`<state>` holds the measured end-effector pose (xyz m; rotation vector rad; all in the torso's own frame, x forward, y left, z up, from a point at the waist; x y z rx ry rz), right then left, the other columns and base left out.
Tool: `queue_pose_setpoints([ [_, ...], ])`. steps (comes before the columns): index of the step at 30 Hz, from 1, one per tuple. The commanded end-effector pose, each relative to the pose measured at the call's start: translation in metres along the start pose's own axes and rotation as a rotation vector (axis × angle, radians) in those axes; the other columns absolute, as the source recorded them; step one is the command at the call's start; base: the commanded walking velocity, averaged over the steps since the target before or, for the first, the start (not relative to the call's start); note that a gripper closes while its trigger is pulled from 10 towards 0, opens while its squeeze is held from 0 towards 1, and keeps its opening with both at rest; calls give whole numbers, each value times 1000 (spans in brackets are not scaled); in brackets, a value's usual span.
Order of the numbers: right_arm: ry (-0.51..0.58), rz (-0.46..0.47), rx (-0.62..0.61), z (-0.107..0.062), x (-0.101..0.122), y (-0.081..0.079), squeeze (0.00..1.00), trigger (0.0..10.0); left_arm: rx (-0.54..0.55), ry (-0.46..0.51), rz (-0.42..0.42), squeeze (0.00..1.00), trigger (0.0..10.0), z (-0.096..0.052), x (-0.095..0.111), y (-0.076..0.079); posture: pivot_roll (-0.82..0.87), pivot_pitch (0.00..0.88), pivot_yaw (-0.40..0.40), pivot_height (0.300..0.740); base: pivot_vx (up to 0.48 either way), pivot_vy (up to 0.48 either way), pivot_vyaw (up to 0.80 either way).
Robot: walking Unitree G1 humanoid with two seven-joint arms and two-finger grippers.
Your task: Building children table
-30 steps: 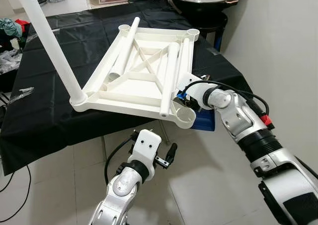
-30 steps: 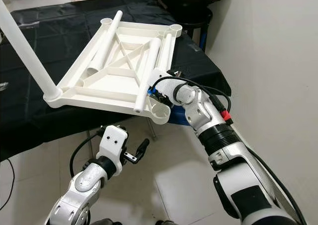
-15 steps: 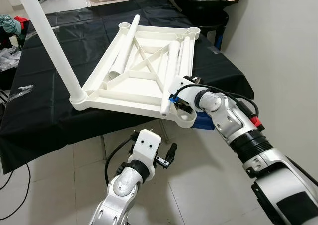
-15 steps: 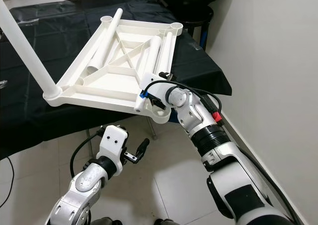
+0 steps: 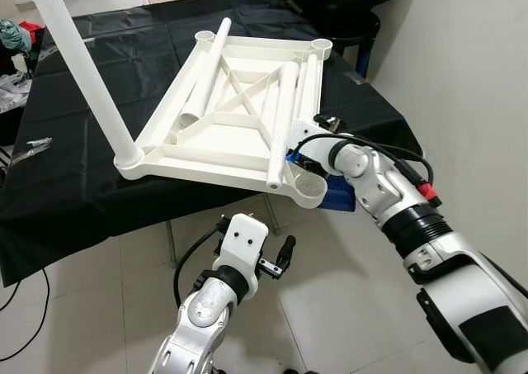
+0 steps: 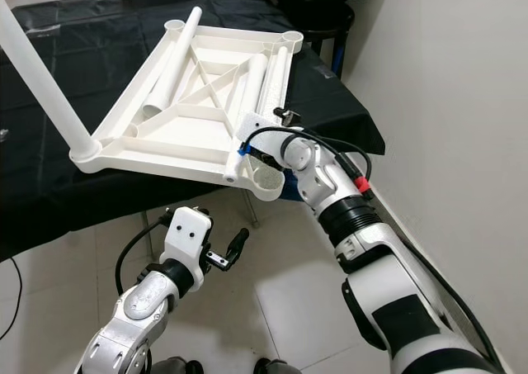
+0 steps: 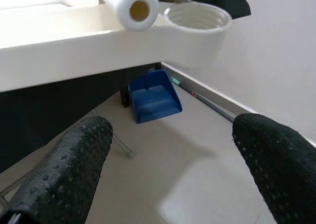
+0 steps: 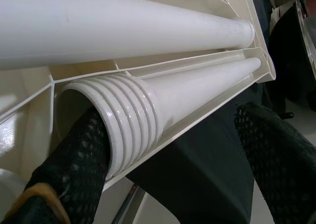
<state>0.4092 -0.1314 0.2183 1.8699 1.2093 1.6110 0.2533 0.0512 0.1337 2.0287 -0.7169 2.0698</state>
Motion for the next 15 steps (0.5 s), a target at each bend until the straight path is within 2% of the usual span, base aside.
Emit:
queue_pose_setpoints([
  [1, -6, -10, -13, -1, -2, 5, 0, 10000, -3, -15, -10, 0, 10000, -2, -2, 2, 101, 190, -58, 740, 0, 0, 0],
  [8, 18, -21, -49, 2, 4, 2, 0, 10000, -2, -14, -11, 0, 10000, -2, -3, 2, 100, 190, -55, 740, 0, 0, 0],
  [15, 49, -46, -143, 5, 15, 2, 0, 10000, -2, -15, -15, 0, 10000, -2, -2, 3, 101, 194, -60, 740, 0, 0, 0],
])
Point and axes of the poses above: a point about 5 cm out from each wrist's last joint towards the gripper, its own z axis pointing out of the wrist towards the gripper, its own x axis along the axis of the wrist's last joint, y = z × x, the point moved 1 cm from there along z, pointing out of the wrist towards the gripper, and after that the axes turned 10 degrees about z, right-handed, at the moved point
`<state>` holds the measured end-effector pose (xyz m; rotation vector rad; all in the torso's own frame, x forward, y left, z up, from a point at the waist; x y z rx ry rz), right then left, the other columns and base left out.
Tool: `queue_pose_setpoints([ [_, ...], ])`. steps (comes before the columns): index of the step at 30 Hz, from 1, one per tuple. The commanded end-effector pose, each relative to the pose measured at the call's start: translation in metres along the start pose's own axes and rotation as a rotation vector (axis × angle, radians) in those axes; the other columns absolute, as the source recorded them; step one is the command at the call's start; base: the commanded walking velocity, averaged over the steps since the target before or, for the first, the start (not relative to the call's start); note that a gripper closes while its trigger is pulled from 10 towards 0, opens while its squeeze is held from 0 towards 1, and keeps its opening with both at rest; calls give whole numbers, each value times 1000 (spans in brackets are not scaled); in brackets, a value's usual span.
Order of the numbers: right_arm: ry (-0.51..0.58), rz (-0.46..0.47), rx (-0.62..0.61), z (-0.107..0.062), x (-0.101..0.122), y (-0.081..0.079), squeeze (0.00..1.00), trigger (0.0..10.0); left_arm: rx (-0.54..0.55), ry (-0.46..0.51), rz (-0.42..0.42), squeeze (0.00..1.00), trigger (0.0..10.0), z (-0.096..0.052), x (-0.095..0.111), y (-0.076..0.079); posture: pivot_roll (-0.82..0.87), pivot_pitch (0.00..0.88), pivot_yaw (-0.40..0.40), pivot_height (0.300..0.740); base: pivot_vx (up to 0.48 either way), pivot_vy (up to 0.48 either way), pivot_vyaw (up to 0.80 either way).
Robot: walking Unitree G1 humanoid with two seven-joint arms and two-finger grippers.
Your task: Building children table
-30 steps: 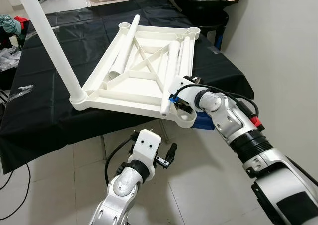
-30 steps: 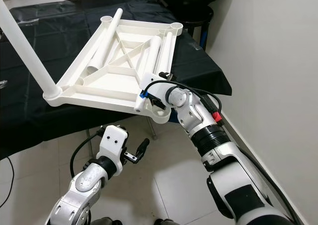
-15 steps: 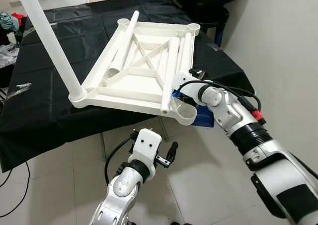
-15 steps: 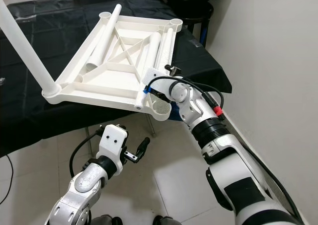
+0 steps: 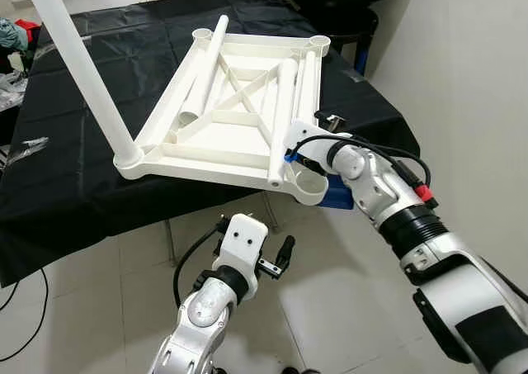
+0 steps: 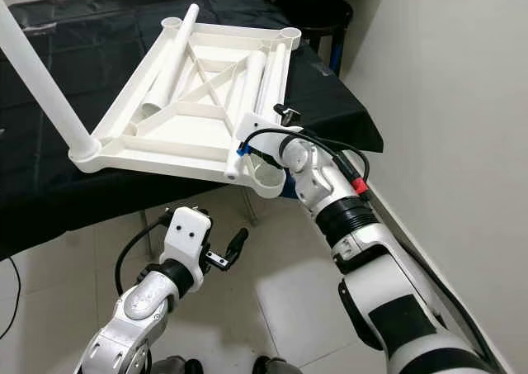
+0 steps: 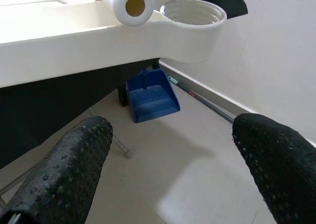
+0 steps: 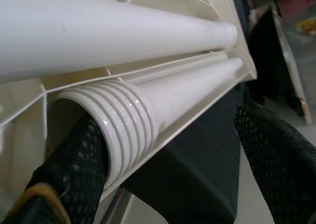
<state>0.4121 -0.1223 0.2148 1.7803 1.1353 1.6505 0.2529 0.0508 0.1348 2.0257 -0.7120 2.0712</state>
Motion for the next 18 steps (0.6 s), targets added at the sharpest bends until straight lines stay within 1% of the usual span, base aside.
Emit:
queue_pose_setpoints([
  [1, 32, -18, -83, 1, 11, 11, 0, 10000, -2, -18, -13, 0, 10000, -2, -3, 3, 104, 192, -64, 740, 0, 0, 0],
  [2, 32, -18, -83, 1, 11, 11, 0, 10000, -2, -18, -13, 0, 10000, -2, -3, 3, 104, 192, -64, 740, 0, 0, 0],
  [5, 33, 5, -142, 0, 12, 16, 0, 10000, 0, -18, -16, 0, 10000, -2, -2, 3, 105, 197, -65, 740, 0, 0, 0],
  [13, 48, 10, -172, 0, 14, 19, 0, 10000, -1, -19, -16, 0, 10000, -2, -2, 3, 99, 193, -66, 740, 0, 0, 0],
  [14, 48, 9, -169, 1, 14, 18, 0, 7608, -1, -20, -16, 0, 10000, -2, -2, 3, 100, 194, -67, 740, 0, 0, 0],
  [17, 47, 14, -165, 2, 14, 16, 0, 7333, 0, -20, -15, 0, 10000, -2, -2, 3, 100, 194, -67, 740, 0, 0, 0],
  [18, 43, 13, -159, 2, 13, 14, 0, 7765, 1, -20, -15, 0, 10000, -2, -2, 3, 102, 193, -67, 740, 0, 0, 0],
])
Point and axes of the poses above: a point about 5 cm out from each wrist's last joint towards the gripper, its own z axis pointing out of the wrist towards the gripper, its own x axis along the axis of the wrist's last joint, y = z × x, the point moved 1 cm from there along z, pointing out of the wrist towards the gripper, and after that the axes turned 10 degrees about z, right-handed, at the moved point
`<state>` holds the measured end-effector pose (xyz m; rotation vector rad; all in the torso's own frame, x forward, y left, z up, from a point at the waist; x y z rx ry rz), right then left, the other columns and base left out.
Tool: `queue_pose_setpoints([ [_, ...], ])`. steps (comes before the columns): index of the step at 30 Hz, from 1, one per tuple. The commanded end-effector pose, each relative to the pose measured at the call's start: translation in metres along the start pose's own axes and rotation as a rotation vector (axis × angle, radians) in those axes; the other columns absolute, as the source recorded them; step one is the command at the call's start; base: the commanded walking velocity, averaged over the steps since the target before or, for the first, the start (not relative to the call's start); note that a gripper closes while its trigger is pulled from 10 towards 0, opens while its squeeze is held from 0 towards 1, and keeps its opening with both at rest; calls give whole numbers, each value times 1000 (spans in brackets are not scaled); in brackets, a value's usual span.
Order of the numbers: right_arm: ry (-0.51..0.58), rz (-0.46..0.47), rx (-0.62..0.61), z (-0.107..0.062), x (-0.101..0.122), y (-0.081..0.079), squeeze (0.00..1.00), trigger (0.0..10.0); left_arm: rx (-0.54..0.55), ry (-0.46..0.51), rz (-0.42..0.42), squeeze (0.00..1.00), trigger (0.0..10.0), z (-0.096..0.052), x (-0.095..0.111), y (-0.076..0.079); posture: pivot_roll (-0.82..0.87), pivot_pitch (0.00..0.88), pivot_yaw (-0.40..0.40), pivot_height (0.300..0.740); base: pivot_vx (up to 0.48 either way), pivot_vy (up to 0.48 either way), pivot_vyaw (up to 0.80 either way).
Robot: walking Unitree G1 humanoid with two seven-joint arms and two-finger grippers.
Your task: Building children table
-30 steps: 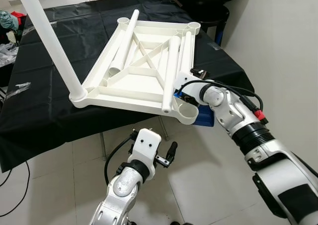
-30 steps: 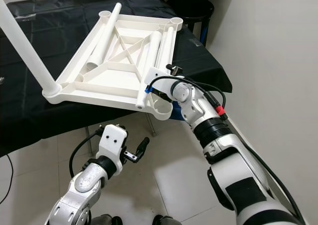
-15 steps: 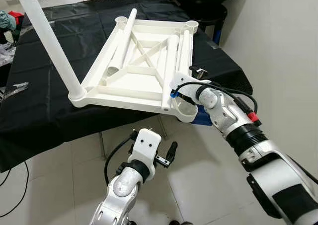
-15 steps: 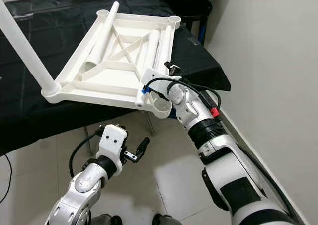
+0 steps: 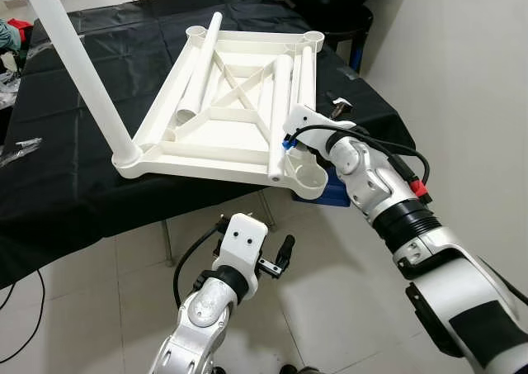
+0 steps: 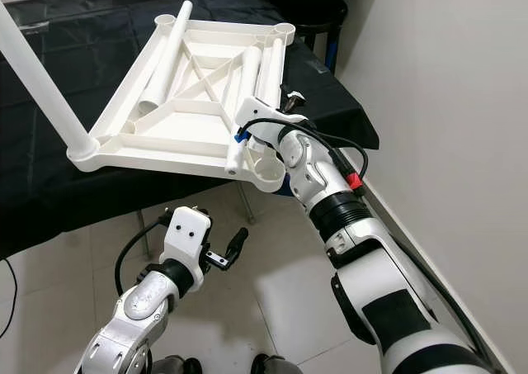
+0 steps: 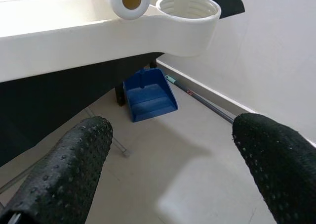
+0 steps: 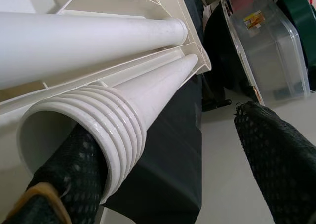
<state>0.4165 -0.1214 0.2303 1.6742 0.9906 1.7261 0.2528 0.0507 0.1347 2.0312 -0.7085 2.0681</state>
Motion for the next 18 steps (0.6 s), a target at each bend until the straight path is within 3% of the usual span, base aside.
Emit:
queue_pose_setpoints([
  [1, 12, 4, -9, 1, 3, 1, 0, 7765, -1, -16, -13, 0, 10000, -2, -2, 3, 102, 193, -67, 740, 0, 0, 0],
  [2, 11, 17, -9, 1, 2, 0, 0, 8824, 0, -17, -13, 0, 10000, -2, -2, 2, 103, 193, -67, 740, 0, 0, 0],
  [3, 11, 17, -9, 1, 2, 0, 0, 8824, 0, -17, -13, 0, 10000, -2, -2, 2, 103, 193, -67, 740, 0, 0, 0],
  [5, 12, 20, -10, 2, 2, -1, 0, 0, 1, -17, -13, 0, 10000, -2, -2, 2, 101, 194, -68, 740, 0, 0, 0],
  [18, 29, 26, -25, 3, 6, 2, 0, 0, 2, -17, -13, 0, 10000, -2, -2, 2, 101, 193, -71, 740, 0, 0, 0],
])
Point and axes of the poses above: a point about 5 cm out from each wrist's last joint towards the gripper, its own z axis pointing out of the wrist towards the gripper, its own x axis along the axis of the wrist's last joint, y = z × x, the point moved 1 cm from there along z, pointing out of the wrist towards the gripper, and after that the axes turned 10 degrees about z, right-handed, at the moved point
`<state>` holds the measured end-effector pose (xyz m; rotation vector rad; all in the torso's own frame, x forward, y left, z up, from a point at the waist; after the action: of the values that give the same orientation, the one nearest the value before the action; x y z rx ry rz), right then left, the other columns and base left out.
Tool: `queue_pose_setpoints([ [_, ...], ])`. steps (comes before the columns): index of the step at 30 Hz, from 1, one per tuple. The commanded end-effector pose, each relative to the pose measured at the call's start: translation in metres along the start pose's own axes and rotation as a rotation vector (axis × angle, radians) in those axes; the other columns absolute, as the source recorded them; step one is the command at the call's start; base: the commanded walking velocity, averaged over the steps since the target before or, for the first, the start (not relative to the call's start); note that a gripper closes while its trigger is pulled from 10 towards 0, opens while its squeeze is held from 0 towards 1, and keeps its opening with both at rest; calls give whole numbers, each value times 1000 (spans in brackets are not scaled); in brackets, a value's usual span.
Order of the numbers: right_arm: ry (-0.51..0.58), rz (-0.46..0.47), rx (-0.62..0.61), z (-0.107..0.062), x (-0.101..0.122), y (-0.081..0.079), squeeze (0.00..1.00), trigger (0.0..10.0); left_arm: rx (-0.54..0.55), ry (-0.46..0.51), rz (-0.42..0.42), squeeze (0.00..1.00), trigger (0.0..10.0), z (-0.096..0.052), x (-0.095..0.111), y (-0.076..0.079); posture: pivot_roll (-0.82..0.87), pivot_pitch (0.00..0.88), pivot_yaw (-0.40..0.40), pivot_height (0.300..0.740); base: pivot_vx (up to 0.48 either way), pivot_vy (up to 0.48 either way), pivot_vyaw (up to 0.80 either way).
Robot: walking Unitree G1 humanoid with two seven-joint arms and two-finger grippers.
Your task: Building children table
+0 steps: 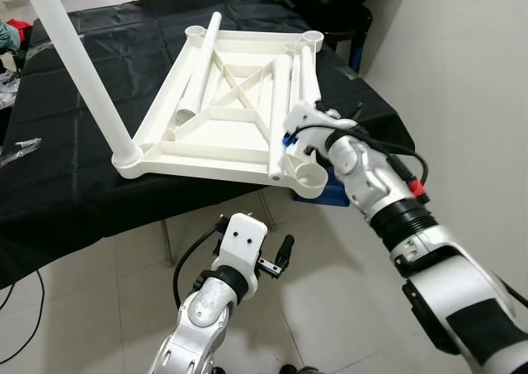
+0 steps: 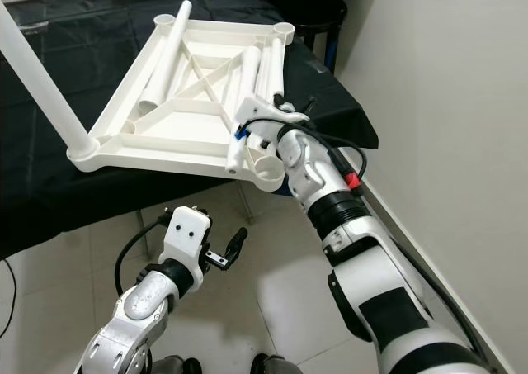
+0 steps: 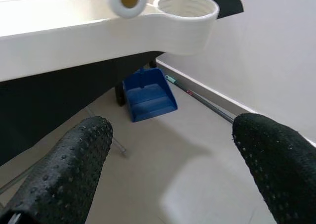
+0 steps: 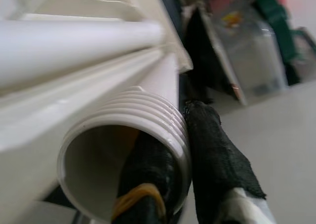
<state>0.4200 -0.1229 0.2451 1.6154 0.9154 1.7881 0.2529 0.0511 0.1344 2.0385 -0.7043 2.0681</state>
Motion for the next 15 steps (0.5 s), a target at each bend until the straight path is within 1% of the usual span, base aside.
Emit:
queue_pose_setpoints([
  [1, -3, 7, 47, 0, -1, -11, 0, 0, -2, -14, -13, 0, 10000, -2, -2, 3, 100, 192, -72, 740, 0, 0, 0],
  [3, 10, 7, 24, 0, 1, -9, 0, 0, -2, -14, -13, 0, 10000, -1, -2, 3, 99, 191, -72, 740, 0, 0, 0],
  [5, 32, 9, -19, 1, 5, -3, 0, 0, -1, -14, -13, 0, 10000, -1, -2, 3, 99, 191, -72, 740, 0, 0, 0],
  [6, 47, 12, -53, 1, 7, 2, 0, 0, -1, -13, -13, 0, 10000, -1, -2, 3, 101, 189, -71, 740, 0, 0, 0],
  [8, 47, 12, -53, 1, 7, 2, 0, 0, -1, -13, -13, 0, 10000, -1, -2, 3, 101, 189, -71, 740, 0, 0, 0],
  [9, 69, 23, -103, 1, 11, 10, 0, 0, -1, -13, -13, 0, 10000, -1, -2, 3, 101, 189, -71, 740, 0, 0, 0],
  [10, 69, 23, -103, 1, 11, 10, 0, 0, -1, -13, -13, 0, 10000, -1, -2, 3, 101, 189, -71, 740, 0, 0, 0],
  [11, 123, 42, -217, -1, 18, 29, 0, 0, -1, -13, -13, 0, 10000, -1, -2, 3, 99, 184, -70, 740, 0, 0, 0],
  [12, 142, 48, -254, -2, 20, 35, 0, 0, -1, -13, -12, 0, 10000, -1, -3, 3, 99, 184, -70, 740, 0, 0, 0],
  [14, 142, 48, -254, -2, 20, 35, 0, 0, -1, -13, -12, 0, 10000, -1, -3, 3, 99, 184, -70, 740, 0, 0, 0],
  [15, 166, 56, -295, -3, 22, 42, 0, 0, -1, -14, -12, 0, 10000, -1, -3, 2, 99, 183, -67, 740, 0, 0, 0],
])
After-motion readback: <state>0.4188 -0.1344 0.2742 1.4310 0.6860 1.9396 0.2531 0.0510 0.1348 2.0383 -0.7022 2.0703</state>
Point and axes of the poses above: a point about 5 cm out from each wrist's last joint towards the gripper, its own z axis pointing out of the wrist towards the gripper, its own x axis along the axis of the wrist's last joint, y = z × x, the point moved 1 cm from there along z, pointing out of the wrist towards the gripper, and after that the axes turned 10 degrees about z, right-handed, at the moved point
